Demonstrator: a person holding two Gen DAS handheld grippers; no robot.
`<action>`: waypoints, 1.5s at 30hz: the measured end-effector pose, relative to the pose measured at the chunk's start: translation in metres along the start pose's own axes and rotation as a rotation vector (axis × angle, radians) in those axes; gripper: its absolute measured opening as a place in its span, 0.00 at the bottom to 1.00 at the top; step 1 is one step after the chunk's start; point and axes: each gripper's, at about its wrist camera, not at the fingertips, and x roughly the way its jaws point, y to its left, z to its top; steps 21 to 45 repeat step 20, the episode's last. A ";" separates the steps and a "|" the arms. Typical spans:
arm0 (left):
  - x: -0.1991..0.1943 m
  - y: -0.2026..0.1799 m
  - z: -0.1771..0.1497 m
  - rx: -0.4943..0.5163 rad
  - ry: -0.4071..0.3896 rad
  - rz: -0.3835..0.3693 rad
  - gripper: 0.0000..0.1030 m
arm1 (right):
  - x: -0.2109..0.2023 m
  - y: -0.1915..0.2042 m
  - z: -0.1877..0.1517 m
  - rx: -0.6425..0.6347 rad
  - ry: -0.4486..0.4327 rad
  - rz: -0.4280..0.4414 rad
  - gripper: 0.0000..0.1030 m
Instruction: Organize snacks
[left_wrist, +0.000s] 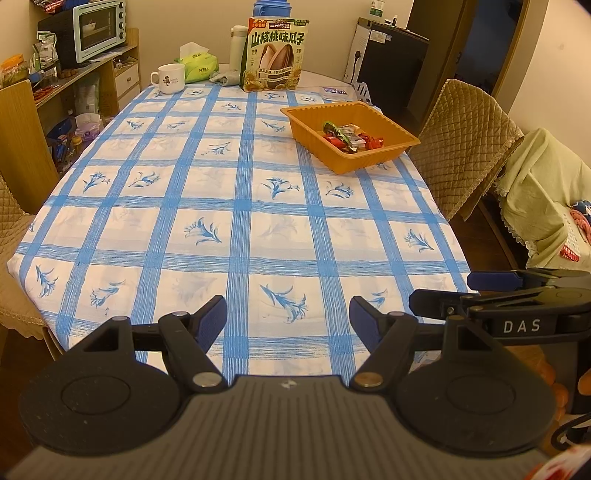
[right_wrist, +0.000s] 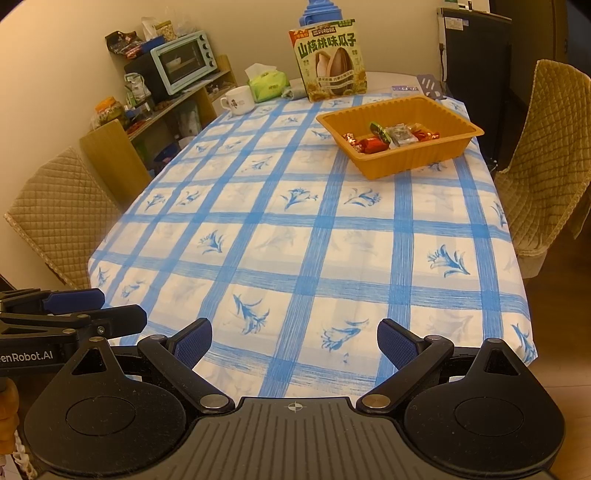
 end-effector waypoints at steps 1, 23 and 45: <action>0.000 0.000 0.000 0.000 0.000 0.000 0.69 | 0.000 0.000 0.000 0.000 0.000 0.000 0.93; 0.014 0.000 0.007 -0.017 0.020 -0.001 0.70 | 0.013 -0.009 0.005 -0.002 0.020 0.001 0.93; 0.014 0.000 0.007 -0.017 0.020 -0.001 0.70 | 0.013 -0.009 0.005 -0.002 0.020 0.001 0.93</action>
